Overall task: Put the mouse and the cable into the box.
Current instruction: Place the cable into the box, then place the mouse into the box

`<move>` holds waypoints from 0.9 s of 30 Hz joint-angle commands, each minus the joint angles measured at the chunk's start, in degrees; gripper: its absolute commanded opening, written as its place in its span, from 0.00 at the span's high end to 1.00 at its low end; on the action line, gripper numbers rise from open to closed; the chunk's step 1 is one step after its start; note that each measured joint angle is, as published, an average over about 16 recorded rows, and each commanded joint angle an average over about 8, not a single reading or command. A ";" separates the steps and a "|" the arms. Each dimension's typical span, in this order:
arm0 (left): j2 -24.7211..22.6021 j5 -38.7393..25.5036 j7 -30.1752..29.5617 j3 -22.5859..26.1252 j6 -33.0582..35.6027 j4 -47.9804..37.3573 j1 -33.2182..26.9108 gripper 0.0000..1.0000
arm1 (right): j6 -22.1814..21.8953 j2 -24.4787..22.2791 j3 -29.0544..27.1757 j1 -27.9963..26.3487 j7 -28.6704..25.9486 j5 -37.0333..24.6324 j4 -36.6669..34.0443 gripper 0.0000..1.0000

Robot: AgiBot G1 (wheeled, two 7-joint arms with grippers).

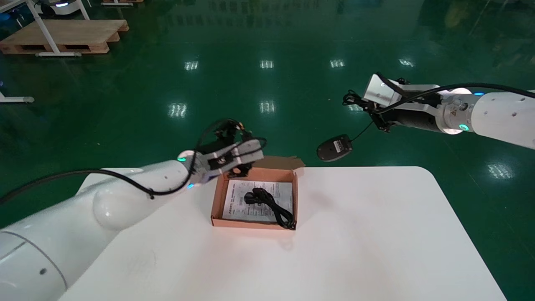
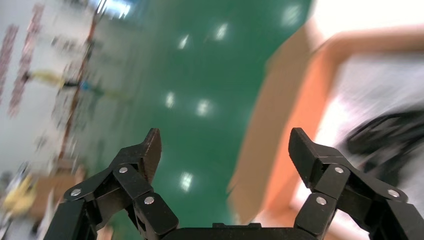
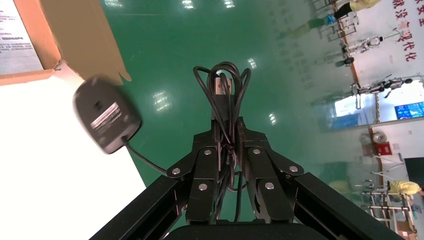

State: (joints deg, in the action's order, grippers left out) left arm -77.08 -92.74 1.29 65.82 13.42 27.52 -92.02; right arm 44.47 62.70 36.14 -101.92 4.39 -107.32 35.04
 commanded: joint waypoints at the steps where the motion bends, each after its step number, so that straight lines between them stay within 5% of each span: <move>1: 0.20 -0.08 -2.10 0.65 -1.19 -2.24 -1.59 0.00 | 0.06 0.04 0.07 0.01 -0.13 -0.11 -0.07 1.00; 9: 2.92 -2.78 -3.49 1.76 -2.09 -9.59 -5.31 0.00 | -0.60 3.18 0.82 0.43 1.63 -0.26 -0.12 1.00; 27: 2.79 -4.52 -6.09 2.69 -2.07 -9.59 -5.56 0.00 | 5.84 14.06 3.62 2.71 8.45 5.20 4.39 1.00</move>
State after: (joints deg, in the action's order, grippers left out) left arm -74.29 -97.26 -4.80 68.51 11.35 17.94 -97.58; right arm 49.92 75.93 40.85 -98.82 12.93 -101.90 39.73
